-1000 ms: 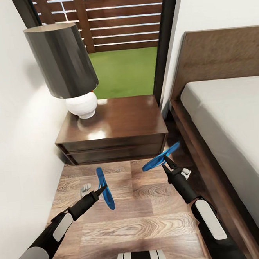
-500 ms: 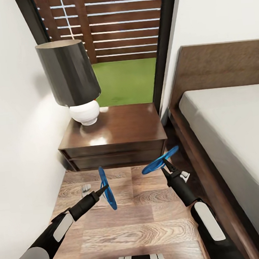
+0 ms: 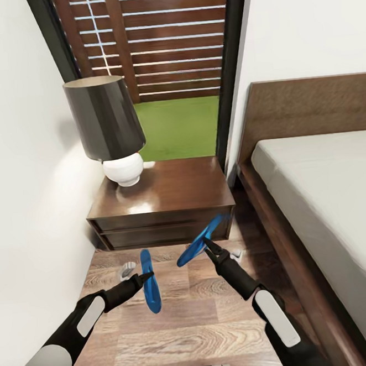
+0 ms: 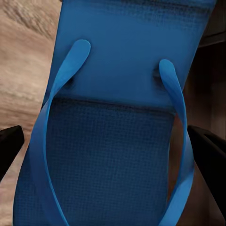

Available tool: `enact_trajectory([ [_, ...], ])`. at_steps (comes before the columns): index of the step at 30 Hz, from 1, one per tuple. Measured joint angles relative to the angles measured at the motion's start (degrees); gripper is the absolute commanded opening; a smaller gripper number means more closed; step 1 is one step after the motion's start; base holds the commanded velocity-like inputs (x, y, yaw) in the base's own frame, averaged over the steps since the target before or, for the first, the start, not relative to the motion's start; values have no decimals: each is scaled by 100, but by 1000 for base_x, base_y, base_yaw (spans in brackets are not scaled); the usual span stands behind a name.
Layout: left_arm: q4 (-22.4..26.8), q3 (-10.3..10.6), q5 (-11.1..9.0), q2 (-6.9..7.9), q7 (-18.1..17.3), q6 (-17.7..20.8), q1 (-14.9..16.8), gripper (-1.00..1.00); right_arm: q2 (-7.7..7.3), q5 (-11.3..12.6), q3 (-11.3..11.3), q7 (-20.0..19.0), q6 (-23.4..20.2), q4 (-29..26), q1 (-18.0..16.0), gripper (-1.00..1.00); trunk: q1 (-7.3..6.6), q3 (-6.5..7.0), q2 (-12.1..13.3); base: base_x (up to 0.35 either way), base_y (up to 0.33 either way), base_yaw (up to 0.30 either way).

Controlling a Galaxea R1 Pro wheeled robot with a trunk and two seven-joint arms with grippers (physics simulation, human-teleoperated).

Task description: In the bedroom, move the book from the bed onto either nightstand, and place the two sandals side by side next to the bed.

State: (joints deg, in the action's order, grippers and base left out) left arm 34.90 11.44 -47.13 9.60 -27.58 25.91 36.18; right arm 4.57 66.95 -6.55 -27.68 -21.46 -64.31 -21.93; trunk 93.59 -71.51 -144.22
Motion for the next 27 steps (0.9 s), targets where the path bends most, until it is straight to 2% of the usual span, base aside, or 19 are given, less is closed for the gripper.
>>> enact_trajectory([
  [3, 31, 2, 4, 1, 60, 18, 0, -100, -5, -279, -208, 10, -4, 19, 0, -100, -8, 67, 4, 0, 0, 0],
  [5, 37, 2, 2, 1, 68, 21, 1, -100, -7, -521, -247, 14, -6, 89, -1, -100, -13, 111, 7, 0, 0, 0],
  [6, 40, 2, 0, 0, 70, 22, 1, -100, -14, -719, -245, 9, -19, 249, 0, -100, -15, 133, 8, 0, 0, 0],
  [8, 41, 2, -2, 7, 34, 24, 1, -100, -22, -854, -236, 1, -44, 469, -1, -100, -20, 177, 11, 0, 0, 0],
  [13, 60, -5, 1, 32, -418, 18, 1, -100, -27, -942, -228, 2, -62, 651, -2, -100, -33, 288, 17, 0, 0, 0],
  [17, 60, 5, 8, 30, -484, 8, 0, -100, -39, -950, -226, 54, -63, 680, -2, -100, -44, 377, 23, 0, 0, 0],
  [21, 62, 10, 8, 27, -489, 7, 0, -100, -42, -932, -235, 415, -20, 682, -2, -100, -54, 466, 28, 0, 0, 0],
  [27, 60, 15, 8, 20, -490, 14, 0, -100, -53, -929, -245, 455, -8, 688, -2, -100, -70, 599, 36, 0, 0, 0],
])
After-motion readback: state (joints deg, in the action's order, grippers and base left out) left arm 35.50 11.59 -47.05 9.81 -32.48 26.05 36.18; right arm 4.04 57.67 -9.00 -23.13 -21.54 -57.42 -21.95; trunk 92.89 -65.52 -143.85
